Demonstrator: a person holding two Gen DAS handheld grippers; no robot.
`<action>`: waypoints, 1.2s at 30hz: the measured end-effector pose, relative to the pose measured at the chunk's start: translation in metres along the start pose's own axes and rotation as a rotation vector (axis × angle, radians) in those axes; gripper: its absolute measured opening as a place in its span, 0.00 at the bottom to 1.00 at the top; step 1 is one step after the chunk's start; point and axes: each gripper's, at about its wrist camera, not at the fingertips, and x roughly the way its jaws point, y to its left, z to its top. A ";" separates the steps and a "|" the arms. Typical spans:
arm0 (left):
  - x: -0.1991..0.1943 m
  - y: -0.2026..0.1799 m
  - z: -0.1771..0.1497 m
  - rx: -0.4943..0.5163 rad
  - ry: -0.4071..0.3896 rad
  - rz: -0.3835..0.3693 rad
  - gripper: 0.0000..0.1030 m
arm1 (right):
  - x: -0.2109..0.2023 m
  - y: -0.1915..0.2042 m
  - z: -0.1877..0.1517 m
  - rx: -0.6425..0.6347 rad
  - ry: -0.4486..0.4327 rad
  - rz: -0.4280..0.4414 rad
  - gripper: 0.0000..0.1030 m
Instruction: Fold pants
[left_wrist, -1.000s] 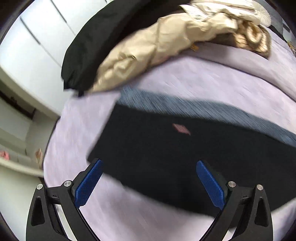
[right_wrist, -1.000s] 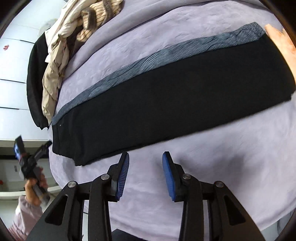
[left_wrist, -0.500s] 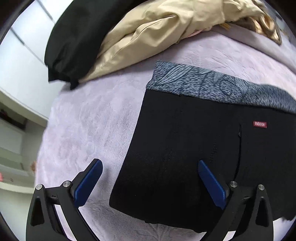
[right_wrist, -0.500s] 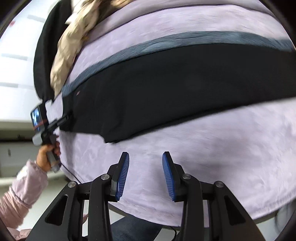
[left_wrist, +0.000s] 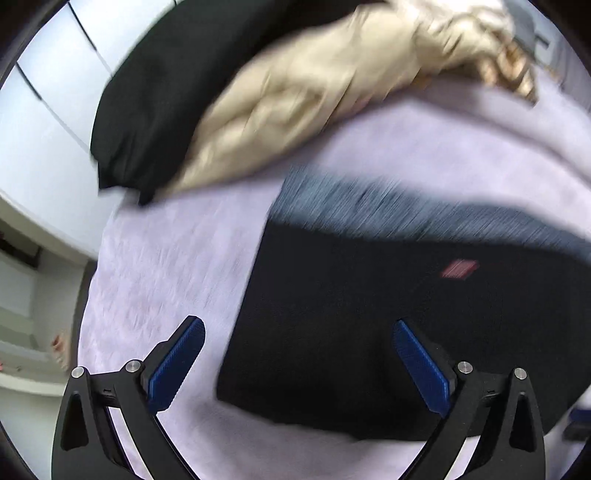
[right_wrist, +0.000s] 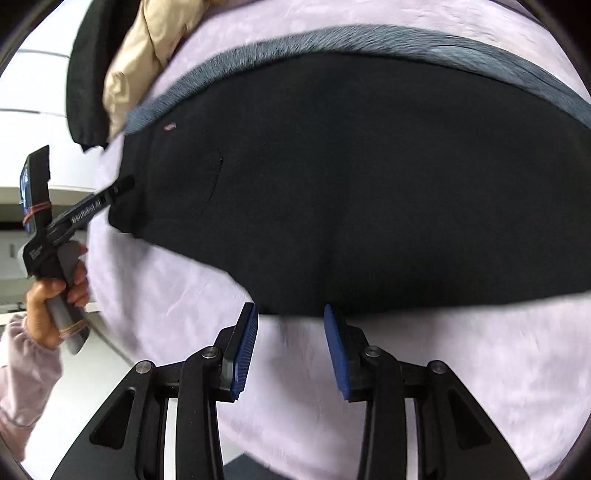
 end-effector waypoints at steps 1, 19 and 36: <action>-0.004 -0.007 0.009 -0.005 -0.023 -0.011 1.00 | -0.007 -0.003 -0.005 0.002 -0.009 -0.007 0.40; -0.007 -0.042 -0.019 0.077 0.149 -0.041 1.00 | -0.100 -0.135 -0.108 0.498 -0.187 -0.016 0.49; -0.079 -0.265 -0.045 0.241 0.160 -0.267 1.00 | -0.156 -0.235 -0.124 0.660 -0.322 0.041 0.49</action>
